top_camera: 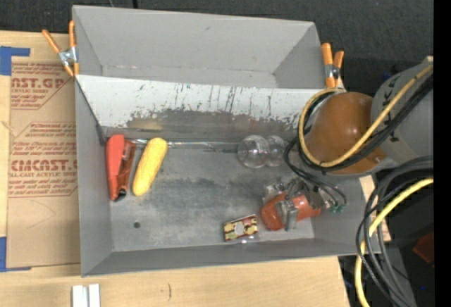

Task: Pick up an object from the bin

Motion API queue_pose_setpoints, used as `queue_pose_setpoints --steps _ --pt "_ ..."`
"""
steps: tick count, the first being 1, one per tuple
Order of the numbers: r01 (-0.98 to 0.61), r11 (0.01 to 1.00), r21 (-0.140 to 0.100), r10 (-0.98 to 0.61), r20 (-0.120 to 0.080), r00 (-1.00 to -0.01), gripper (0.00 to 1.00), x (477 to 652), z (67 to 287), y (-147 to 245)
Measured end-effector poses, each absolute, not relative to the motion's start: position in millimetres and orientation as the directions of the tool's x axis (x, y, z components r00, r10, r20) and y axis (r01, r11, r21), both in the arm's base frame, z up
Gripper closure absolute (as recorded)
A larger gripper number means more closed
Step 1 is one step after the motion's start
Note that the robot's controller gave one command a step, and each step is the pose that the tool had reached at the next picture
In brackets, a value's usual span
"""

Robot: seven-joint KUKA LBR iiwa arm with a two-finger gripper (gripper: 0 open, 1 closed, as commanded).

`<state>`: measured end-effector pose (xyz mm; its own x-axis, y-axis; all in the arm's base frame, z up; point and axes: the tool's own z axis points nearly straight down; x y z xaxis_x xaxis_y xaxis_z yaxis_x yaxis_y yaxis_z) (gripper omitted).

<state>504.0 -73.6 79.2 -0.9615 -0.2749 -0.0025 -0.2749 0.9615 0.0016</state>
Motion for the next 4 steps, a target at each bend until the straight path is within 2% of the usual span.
queue_pose_setpoints --steps 1,2,3,4 --pt "-0.275 0.961 0.001 -0.275 -0.003 -0.961 1.00 504.1 79.1 -73.5" --pt "-0.261 0.965 0.002 -0.261 -0.004 -0.965 1.00 490.3 190.3 -69.3" --pt "-0.261 0.965 0.002 -0.261 -0.004 -0.965 0.00 490.2 190.3 -69.3" --pt "-0.261 0.965 0.002 -0.261 -0.004 -0.965 0.00 490.2 190.3 -69.3"
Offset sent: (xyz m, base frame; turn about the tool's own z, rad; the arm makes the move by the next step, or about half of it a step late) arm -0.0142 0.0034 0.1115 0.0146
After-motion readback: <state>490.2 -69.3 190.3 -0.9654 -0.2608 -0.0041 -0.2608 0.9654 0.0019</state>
